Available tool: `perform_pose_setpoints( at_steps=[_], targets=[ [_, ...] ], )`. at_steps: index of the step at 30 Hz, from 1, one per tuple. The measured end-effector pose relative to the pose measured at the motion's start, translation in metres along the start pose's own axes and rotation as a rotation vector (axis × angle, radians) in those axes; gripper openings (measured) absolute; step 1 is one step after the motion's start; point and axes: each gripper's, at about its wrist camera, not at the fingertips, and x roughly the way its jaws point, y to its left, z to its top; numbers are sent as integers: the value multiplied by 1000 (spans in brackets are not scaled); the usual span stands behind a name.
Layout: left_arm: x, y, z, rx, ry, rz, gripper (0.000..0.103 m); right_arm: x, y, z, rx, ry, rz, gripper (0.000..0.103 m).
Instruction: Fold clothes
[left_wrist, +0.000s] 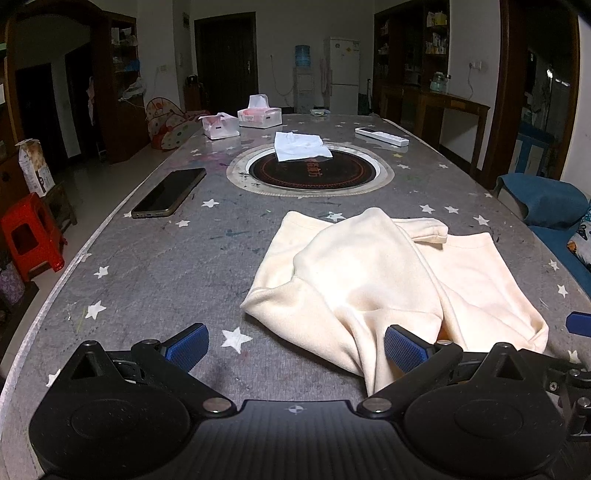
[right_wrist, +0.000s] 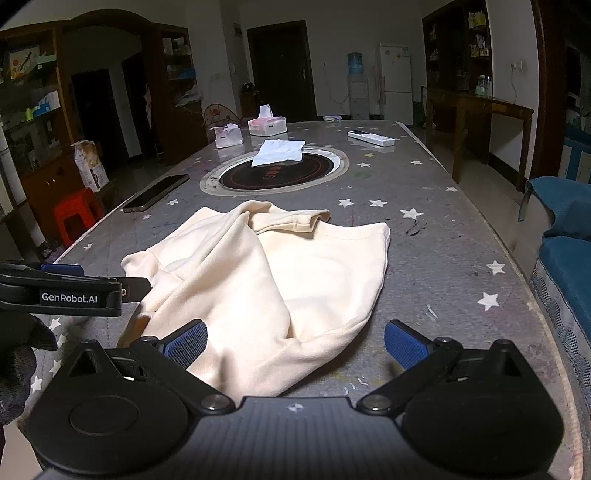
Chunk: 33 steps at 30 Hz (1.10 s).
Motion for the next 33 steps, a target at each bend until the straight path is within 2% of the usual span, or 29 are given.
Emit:
perform_pose_setpoints(
  at_steps=[15,22,26,31,33],
  targets=[
    [9,-4,15,36,-21,-19,103,12,-4,7,26,16,25,102],
    [21,-10,35,69,-28,-55,102,19,-8,16,43,15,51,88],
    [32,-14,52,76,-22,-94,95,25,-9,23,43,16,75,78],
    [54,-22,74,81,-2,-120,83,31,-9,28,44,12,101,75],
    [65,-26,84,85,5,-133,82,33,-8,30,43,12,107,74]
  ],
)
